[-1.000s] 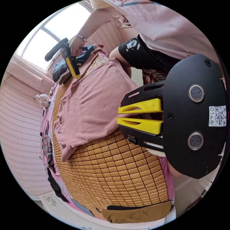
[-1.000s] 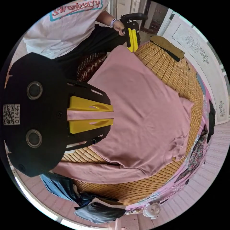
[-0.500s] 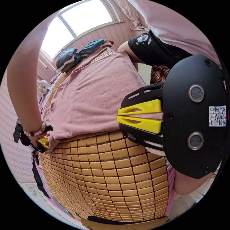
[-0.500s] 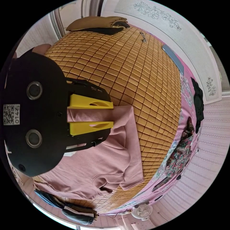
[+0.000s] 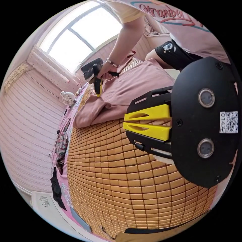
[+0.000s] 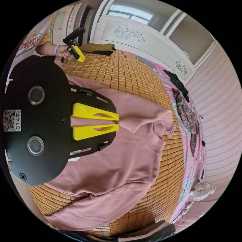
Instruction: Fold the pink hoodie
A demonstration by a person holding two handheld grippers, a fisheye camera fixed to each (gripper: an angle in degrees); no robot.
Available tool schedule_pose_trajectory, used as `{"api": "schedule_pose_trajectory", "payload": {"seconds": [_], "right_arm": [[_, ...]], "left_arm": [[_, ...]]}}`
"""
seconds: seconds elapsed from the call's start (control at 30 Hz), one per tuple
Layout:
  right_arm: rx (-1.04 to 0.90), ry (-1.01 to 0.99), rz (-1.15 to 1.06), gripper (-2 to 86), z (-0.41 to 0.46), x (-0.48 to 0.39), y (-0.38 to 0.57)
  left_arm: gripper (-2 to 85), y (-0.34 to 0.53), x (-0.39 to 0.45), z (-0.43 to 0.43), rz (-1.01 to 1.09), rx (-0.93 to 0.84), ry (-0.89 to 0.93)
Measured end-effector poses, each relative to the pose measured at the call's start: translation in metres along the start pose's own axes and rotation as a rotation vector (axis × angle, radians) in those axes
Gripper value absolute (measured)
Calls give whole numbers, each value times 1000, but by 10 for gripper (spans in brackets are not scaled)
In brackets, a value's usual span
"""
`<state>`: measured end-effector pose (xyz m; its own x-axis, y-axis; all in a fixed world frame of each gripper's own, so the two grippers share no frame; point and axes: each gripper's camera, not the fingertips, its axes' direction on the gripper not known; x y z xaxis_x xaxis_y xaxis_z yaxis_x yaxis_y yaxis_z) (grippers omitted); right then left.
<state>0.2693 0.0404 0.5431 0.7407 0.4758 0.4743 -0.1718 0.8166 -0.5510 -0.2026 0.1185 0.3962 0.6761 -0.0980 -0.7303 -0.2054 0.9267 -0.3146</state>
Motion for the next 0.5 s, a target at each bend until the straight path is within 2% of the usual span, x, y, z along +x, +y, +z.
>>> {"api": "schedule_pose_trajectory", "payload": {"seconds": [0.13, 0.37, 0.5], "right_arm": [[51, -117, 65, 2, 21, 42, 13], [177, -317, 102, -6, 25, 89, 39], [135, -256, 41, -5, 24, 86, 36]], "left_arm": [[28, -78, 1, 41, 150, -68, 15], [48, -183, -9, 144, 15, -228, -108], [62, -199, -30, 180, -160, -326, 99]]}}
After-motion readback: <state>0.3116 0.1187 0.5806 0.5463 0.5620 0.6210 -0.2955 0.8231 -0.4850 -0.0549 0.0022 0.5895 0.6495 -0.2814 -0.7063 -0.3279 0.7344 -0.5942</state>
